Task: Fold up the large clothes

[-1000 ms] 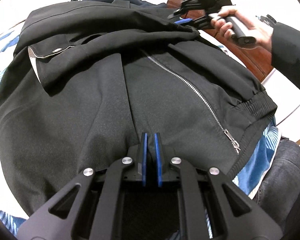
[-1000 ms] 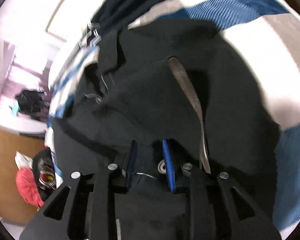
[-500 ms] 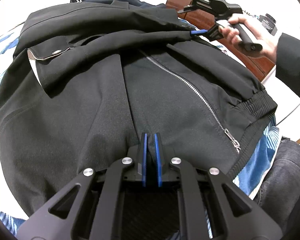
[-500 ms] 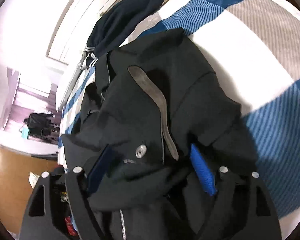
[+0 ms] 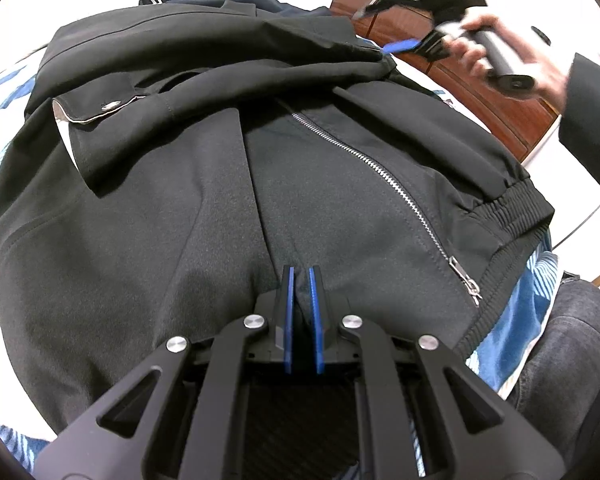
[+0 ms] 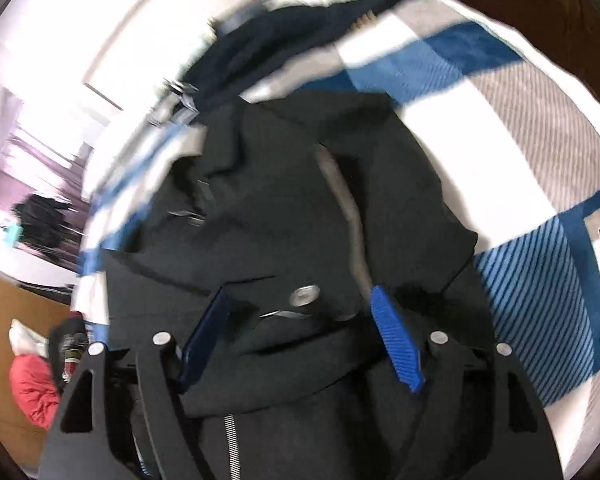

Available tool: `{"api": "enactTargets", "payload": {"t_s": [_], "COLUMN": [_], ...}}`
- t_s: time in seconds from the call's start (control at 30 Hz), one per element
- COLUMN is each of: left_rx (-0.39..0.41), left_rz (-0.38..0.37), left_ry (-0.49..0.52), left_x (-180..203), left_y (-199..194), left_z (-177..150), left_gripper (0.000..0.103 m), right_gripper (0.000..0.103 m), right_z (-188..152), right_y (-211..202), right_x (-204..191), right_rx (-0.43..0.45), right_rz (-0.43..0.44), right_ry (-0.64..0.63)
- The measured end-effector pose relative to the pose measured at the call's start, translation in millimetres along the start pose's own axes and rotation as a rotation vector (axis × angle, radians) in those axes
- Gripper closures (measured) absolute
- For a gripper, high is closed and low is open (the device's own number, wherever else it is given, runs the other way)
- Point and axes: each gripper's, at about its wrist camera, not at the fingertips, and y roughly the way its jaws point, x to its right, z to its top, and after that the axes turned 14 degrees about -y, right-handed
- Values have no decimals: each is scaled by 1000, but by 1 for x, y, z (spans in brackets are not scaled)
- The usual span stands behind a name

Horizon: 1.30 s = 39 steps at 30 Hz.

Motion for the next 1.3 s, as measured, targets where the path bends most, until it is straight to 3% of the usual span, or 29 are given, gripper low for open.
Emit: {"api": "enactTargets", "payload": {"t_s": [0.07, 0.13, 0.2, 0.27, 0.33, 0.4, 0.47, 0.67, 0.77, 0.87, 1.03, 1.1, 1.13, 1.17, 1.2, 1.23, 1.27, 1.3], "left_rx": [0, -1, -1, 0, 2, 3, 5, 9, 10, 6, 2, 4, 9, 25, 53, 78, 107, 138], "left_rz": [-1, -4, -5, -3, 0, -3, -4, -8, -11, -16, -15, -7, -10, -14, -5, 1, 0, 0], "left_ry": [0, -3, -4, -2, -1, -4, -6, -11, -12, -18, -19, 14, 20, 28, 43, 58, 81, 108], "left_x": [0, 0, 0, 0, 1, 1, 1, -1, -2, -3, -4, 3, 5, 9, 13, 15, 18, 18], "left_y": [0, 0, 0, 0, 0, 0, 0, -1, -1, -1, -3, -16, -22, -33, -44, -53, -63, -70], "left_z": [0, 0, 0, 0, 0, 0, -1, -1, -1, 0, 2, 5, 8, 14, 22, 29, 39, 52], "left_gripper": [93, 93, 93, 93, 93, 93, 93, 93, 93, 93, 93, 93, 87, 69, 57, 36, 26, 25], "right_gripper": [25, 28, 56, 61, 73, 84, 87, 90, 90, 88, 81, 62, 55, 33, 22, 20, 18, 18], "right_z": [2, 2, 0, -5, -8, -11, -17, -61, -79, -101, -92, -93, -93, -95, -99, -102, -106, -108], "right_y": [16, 15, 12, 18, 23, 10, -17, -65, -53, -16, -7, -17, -23, -32, -42, -51, -62, -71], "right_x": [6, 3, -12, -27, -39, -42, -43, -33, -1, 34, 23, 20, 19, 18, 16, 14, 10, 6], "right_rx": [-28, 11, 20, -21, -55, 4, 114, 172, 140, 75, 30, 21, 16, 5, 7, 15, 26, 47], "right_rz": [50, 113, 161, 191, 149, 116, 113, 7, -58, -80, -131, -95, -71, -40, -5, -2, -7, 12], "right_ry": [18, 11, -35, -78, -121, -123, -122, -165, -99, -65, -105, -95, -93, -93, -106, -121, -146, -166]}}
